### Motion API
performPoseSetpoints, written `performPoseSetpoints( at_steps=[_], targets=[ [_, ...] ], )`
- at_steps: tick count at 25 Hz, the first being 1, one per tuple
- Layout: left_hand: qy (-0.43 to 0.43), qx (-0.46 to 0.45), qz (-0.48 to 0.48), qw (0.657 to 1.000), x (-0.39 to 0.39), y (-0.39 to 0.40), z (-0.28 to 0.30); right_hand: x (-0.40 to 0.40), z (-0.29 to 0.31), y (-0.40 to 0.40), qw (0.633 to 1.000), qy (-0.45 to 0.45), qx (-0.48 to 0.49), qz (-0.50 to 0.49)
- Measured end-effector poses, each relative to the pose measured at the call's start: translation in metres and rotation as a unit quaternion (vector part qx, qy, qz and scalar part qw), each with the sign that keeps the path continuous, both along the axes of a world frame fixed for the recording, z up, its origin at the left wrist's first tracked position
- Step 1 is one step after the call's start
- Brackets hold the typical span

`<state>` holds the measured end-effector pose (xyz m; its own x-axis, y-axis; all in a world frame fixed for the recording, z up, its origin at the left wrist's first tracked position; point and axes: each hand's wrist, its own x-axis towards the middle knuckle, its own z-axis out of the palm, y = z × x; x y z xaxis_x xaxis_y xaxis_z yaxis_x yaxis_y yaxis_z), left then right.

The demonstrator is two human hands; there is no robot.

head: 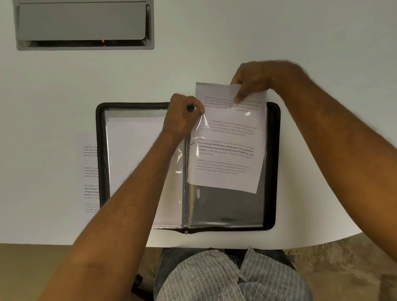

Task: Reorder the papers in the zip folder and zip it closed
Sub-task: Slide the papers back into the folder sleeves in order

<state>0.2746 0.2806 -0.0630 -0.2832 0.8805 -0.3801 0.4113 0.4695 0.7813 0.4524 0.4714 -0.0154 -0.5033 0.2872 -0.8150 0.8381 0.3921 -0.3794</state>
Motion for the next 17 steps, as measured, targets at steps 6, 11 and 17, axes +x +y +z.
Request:
performPoseSetpoints(
  at_steps=[6,11,17],
  targets=[
    [0.002,-0.014,0.011,1.0,-0.002,-0.003,-0.009,-0.019,-0.007,-0.02,0.996,-0.06,-0.053,0.031],
    [0.0,-0.006,0.01,1.0,-0.001,-0.002,-0.007,-0.018,-0.016,-0.037,0.986,-0.125,-0.11,0.027],
    [0.003,0.019,-0.002,1.0,0.002,-0.003,0.004,-0.006,-0.01,-0.052,0.976,-0.12,-0.182,-0.014]
  ],
)
